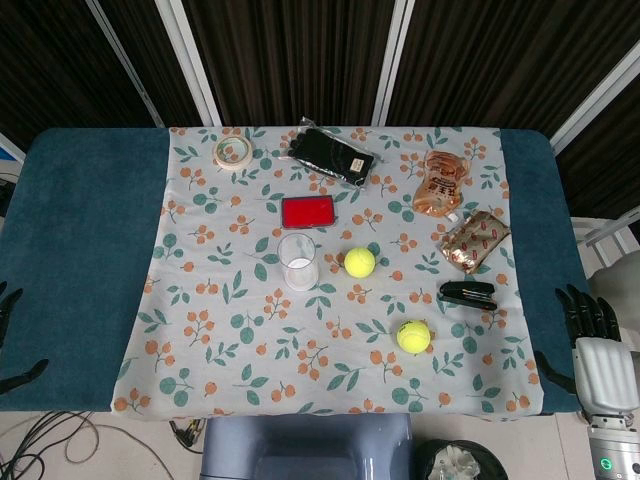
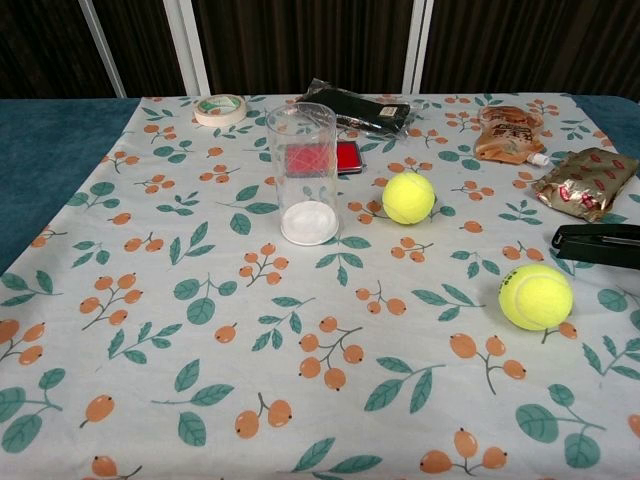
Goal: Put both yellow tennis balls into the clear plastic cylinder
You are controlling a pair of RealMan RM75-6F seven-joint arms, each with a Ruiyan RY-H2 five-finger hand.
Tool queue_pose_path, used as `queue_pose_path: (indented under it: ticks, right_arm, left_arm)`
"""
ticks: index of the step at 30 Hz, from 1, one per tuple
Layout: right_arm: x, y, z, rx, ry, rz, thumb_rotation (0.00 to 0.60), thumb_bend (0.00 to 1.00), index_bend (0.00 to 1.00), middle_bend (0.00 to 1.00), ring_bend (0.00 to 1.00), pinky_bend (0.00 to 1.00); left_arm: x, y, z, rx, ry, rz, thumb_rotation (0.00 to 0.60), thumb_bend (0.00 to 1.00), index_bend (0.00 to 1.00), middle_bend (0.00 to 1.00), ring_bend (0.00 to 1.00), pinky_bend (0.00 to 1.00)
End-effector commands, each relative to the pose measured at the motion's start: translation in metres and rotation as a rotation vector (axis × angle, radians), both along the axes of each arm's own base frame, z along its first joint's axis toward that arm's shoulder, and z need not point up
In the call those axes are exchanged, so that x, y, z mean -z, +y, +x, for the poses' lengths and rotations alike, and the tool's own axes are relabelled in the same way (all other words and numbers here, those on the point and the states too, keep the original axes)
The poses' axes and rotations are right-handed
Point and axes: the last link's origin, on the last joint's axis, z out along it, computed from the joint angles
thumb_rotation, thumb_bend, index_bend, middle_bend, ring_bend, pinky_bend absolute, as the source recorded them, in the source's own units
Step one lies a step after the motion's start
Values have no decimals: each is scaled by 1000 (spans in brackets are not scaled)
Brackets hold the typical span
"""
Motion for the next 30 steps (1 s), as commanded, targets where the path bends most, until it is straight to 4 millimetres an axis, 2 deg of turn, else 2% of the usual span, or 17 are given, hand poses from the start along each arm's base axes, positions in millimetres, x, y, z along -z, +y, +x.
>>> queue_pose_path:
  ticks: [1, 23, 30]
  right_arm:
    - [0, 0, 0, 0, 0, 0, 600, 342, 87, 53, 60, 0]
    - [1, 1, 1, -2, -11, 17, 600, 341, 87, 53, 60, 0]
    - [7, 6, 7, -12, -85, 101, 600, 309, 87, 50, 56, 0]
  left_arm:
    - [0, 0, 0, -2, 0, -2, 600, 37, 98, 0, 0, 18]
    - [1, 0, -1, -10, 0, -10, 600, 37, 98, 0, 0, 18]
    - [1, 0, -2, -14, -1, -12, 600, 37, 98, 0, 0, 18]
